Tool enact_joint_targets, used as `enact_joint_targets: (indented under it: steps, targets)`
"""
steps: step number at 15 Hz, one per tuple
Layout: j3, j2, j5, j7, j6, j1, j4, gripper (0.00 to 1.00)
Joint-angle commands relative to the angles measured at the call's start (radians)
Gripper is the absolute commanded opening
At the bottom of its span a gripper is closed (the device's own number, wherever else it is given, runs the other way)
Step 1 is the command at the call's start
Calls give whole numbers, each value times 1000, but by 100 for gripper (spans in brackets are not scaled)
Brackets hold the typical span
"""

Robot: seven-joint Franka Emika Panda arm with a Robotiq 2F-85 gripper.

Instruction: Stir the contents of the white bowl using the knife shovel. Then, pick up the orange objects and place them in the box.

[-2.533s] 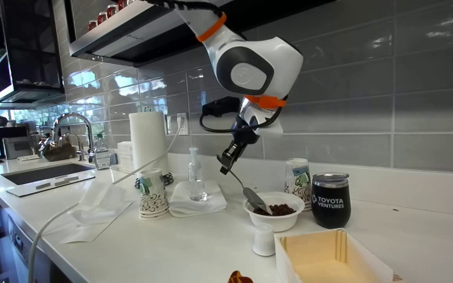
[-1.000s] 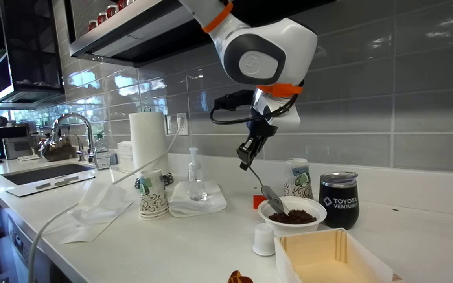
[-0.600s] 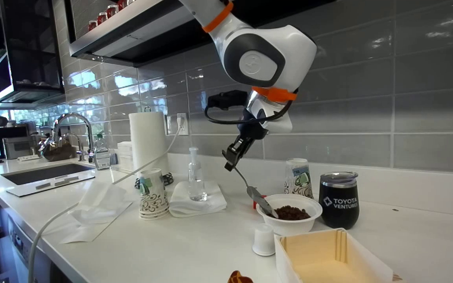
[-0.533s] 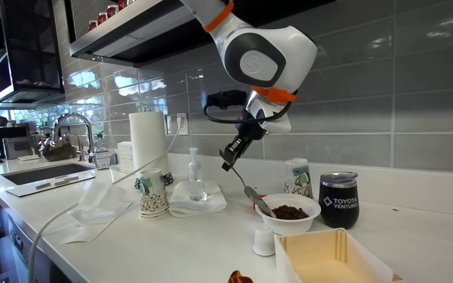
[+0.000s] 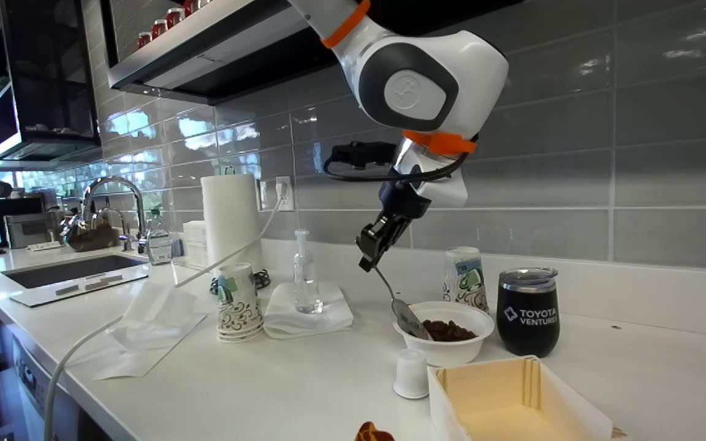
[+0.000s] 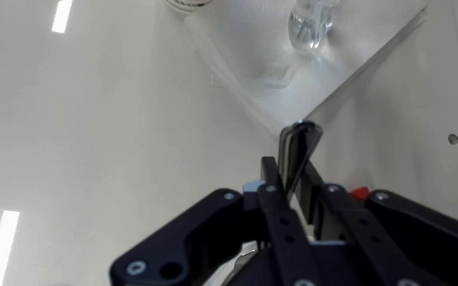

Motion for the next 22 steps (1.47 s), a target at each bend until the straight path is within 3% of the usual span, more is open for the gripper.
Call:
enact_joint_targets:
  steps: [1,11,16,22]
  targets:
    - [3,-23,-24,30,66,-3,-10,4]
    - [39,-32,-5,-41,253,20,-39,4]
    - [70,-35,-101,73,422,55,-91,4]
    - [94,-23,-354,335,581,97,-152,4]
